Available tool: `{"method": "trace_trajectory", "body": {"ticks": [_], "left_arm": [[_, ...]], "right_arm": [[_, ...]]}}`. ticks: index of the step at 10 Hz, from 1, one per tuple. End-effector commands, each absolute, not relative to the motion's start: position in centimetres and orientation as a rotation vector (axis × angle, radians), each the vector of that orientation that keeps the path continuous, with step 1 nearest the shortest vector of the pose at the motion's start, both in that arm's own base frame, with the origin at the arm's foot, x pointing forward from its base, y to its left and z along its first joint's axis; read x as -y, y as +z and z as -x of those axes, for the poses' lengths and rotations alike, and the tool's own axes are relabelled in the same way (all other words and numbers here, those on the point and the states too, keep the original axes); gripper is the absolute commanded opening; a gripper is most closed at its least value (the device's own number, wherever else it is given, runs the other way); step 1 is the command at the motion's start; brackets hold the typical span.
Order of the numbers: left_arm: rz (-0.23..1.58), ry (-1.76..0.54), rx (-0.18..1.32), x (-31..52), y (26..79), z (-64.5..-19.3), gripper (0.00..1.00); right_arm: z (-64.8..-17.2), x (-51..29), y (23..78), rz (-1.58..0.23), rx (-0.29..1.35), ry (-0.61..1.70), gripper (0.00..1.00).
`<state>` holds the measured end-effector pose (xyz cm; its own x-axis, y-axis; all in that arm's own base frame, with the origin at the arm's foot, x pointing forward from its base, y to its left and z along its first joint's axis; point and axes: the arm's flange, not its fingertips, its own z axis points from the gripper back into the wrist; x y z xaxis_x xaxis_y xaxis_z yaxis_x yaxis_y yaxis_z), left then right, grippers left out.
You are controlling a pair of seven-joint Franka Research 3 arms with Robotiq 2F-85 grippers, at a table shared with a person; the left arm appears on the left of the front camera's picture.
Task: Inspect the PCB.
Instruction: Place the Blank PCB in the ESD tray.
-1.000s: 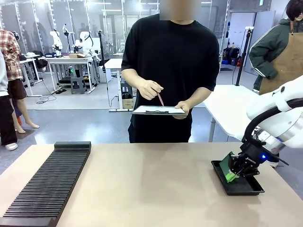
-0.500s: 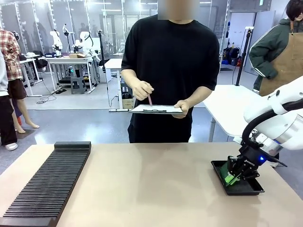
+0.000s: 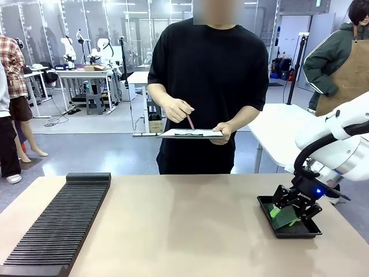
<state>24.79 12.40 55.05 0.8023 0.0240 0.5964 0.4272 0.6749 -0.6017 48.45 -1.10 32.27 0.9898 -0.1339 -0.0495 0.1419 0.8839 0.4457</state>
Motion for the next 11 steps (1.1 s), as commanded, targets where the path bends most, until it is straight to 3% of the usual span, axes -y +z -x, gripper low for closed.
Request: {"method": "trace_trajectory", "body": {"ticks": [1,6,9,11], "left_arm": [[0.804,-0.244,0.609,-12.4,55.0,-24.8,1.00],[0.804,-0.244,0.609,-12.4,55.0,-24.8,1.00],[0.804,-0.244,0.609,-12.4,55.0,-24.8,1.00],[0.804,-0.244,0.609,-12.4,55.0,-24.8,1.00]], "right_arm": [[-47.8,0.3,33.4,-0.381,0.005,-0.181,1.00],[-46.7,-0.4,36.0,-0.286,0.057,-0.211,1.00],[-48.1,-0.3,36.5,-0.320,0.114,-0.229,1.00],[-47.1,0.3,36.6,-0.319,0.063,-0.182,1.00]]}}
